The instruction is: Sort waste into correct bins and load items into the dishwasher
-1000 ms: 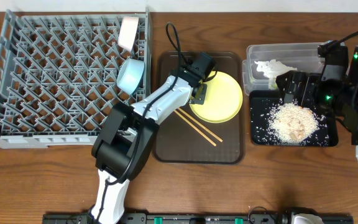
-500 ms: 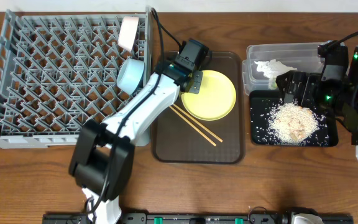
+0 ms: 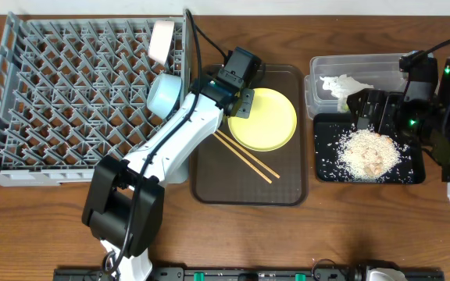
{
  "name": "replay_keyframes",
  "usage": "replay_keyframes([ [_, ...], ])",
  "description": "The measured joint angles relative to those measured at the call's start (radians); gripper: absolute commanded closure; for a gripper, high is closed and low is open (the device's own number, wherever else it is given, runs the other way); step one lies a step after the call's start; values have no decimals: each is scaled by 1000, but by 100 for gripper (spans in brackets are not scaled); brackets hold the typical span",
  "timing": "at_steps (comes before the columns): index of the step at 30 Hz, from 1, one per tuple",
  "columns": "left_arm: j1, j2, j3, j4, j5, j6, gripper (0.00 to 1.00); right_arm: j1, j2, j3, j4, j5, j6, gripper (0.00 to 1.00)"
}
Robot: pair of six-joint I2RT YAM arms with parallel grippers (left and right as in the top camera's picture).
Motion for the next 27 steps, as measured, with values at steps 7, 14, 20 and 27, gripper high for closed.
replay_keyframes([
  [7,0,0,0,-4,33,-5,33,0,0,0,0,0,0,1],
  [14,20,0,0,14,235,-6,32,0,0,0,0,0,0,1],
  [20,119,23,0,23,415,-6,32,0,0,0,0,0,0,1],
  [27,206,65,0,35,542,-6,32,0,0,0,0,0,0,1],
])
